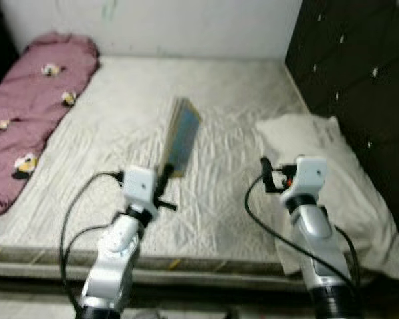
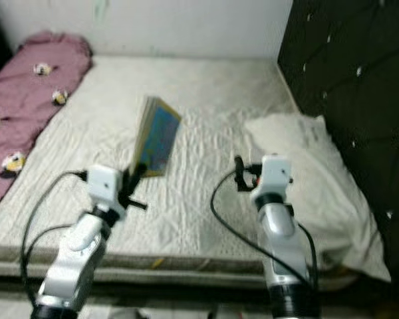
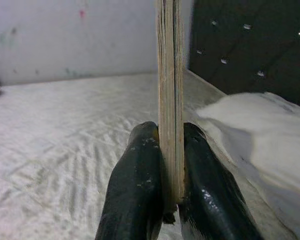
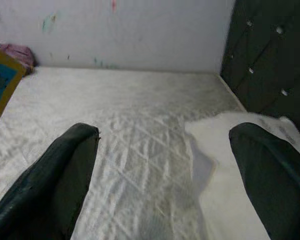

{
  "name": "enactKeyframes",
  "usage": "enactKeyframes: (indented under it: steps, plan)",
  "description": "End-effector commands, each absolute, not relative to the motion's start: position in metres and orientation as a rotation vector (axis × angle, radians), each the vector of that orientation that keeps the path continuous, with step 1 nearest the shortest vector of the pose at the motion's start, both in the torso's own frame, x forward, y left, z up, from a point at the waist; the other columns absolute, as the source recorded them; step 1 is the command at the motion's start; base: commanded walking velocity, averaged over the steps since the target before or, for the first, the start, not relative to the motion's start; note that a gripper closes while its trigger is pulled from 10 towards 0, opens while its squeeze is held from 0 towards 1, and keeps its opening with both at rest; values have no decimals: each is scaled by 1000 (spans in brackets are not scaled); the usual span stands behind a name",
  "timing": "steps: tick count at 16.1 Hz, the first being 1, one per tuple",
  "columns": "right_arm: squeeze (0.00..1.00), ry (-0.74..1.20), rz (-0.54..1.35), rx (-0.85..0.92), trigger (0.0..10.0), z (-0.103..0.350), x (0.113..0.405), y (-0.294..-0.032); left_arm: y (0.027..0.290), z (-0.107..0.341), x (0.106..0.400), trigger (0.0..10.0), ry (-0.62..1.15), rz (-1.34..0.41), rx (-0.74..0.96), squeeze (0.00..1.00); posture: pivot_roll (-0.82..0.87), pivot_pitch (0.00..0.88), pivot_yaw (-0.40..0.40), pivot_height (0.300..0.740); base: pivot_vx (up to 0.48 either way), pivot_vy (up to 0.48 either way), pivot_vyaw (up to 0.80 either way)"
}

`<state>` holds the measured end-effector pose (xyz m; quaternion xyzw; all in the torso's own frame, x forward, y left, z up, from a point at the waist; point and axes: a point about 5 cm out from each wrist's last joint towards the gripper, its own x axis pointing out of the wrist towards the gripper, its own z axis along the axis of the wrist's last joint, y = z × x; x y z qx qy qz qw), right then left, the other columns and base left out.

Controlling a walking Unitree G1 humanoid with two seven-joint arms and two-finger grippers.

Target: Clean up the room

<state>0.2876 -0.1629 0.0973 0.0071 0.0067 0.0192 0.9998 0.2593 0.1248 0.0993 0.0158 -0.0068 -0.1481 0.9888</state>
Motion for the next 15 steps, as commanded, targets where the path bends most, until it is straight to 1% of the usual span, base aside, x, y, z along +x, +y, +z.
enactKeyframes:
  steps: [1, 4, 8, 12, 14, 15]
  plan:
    - [0, 3, 60, 16, 10000, 100, 289, -157, 133, 105, 262, 10000, -43, -256, 49, 0, -26, 0, 3, 740, 0, 0, 0]
    - [0, 7, 43, 23, 10000, 99, 287, -160, 135, 104, 261, 10000, -40, -234, 52, 0, -23, 0, 6, 740, 0, 0, 0]
    - [0, 28, 10, 35, 10000, 91, 282, -164, 139, 98, 260, 10000, -3, -206, 64, 0, -18, 0, 22, 740, 0, 0, -762]
    - [0, 29, 8, 39, 10000, 91, 283, -163, 137, 100, 265, 10000, -13, -213, 81, 0, -14, 0, 9, 740, 0, 0, -770]
    - [0, 27, 15, 38, 10000, 91, 284, -163, 136, 101, 264, 10000, -15, -217, 89, 0, -13, 0, 7, 740, 0, 0, -441]
    - [0, 27, 15, 38, 10000, 91, 283, -163, 135, 101, 264, 10000, -15, -219, 90, 0, -13, 0, 4, 740, 0, 0, 0]
